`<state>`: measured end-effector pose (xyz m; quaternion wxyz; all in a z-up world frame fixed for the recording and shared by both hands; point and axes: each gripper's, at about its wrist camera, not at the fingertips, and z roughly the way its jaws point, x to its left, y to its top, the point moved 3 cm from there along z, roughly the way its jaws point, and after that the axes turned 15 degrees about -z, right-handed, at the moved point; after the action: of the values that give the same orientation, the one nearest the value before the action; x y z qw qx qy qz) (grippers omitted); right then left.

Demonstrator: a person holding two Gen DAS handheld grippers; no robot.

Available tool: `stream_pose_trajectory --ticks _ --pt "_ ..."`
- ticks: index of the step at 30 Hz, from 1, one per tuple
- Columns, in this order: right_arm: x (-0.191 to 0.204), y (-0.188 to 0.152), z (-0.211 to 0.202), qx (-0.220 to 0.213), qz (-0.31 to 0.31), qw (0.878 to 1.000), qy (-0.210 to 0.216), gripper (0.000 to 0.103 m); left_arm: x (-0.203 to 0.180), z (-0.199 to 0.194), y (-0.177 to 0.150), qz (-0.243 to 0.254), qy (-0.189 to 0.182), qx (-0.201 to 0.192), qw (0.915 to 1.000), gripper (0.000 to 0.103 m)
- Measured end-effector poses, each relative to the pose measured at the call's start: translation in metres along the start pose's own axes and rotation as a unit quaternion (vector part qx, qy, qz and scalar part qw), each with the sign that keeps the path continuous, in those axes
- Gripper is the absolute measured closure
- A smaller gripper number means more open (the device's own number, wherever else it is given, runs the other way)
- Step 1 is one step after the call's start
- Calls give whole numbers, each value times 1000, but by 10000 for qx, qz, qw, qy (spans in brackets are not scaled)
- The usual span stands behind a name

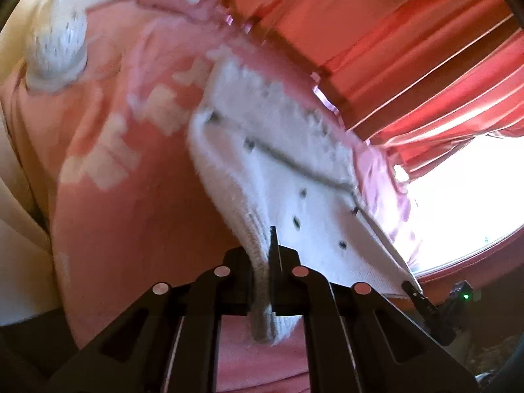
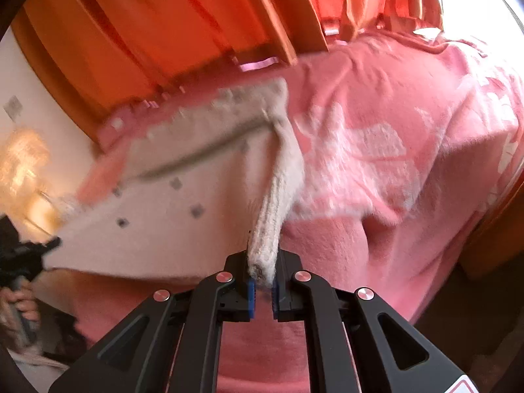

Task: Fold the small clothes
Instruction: 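Lift the folded side with both tools, lay it down and open both tools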

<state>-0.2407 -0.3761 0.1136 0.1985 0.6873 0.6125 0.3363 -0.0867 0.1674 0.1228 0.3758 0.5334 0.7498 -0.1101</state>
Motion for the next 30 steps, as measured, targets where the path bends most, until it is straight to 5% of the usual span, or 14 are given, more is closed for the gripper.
stream_pose_trajectory --ticks 4,7,12,17,22,24,26,28,30 --pt "-20 64 9 -956 198 9944 407 97 -38 -1 52 518 -138 -692 9962 97" --pt "-47 125 68 -1406 536 9869 577 97 -62 36 109 611 -166 -1071 9922 97" --pt "-71 185 198 -1101 1183 9857 478 97 -81 141 191 612 355 -1343 9884 97" --pt "-86 201 303 -490 1346 9897 57 96 -51 241 241 54 665 -1089 9918 96" --pt "-100 203 332 -373 1541 9873 -45 89 -24 290 251 -203 886 -805 9926 91" --pt "-104 207 323 -641 1613 9848 51 88 -28 286 256 -357 637 -773 9943 78" --pt "-107 209 312 -1001 1680 9807 -11 76 -31 272 259 -418 469 -1032 9927 36" --pt "-109 215 301 -1317 1529 9787 -386 51 -34 252 263 -282 593 -1663 9839 25" --pt "-105 220 298 -1316 1150 9829 -581 50 -39 239 264 42 626 -1934 9791 21"
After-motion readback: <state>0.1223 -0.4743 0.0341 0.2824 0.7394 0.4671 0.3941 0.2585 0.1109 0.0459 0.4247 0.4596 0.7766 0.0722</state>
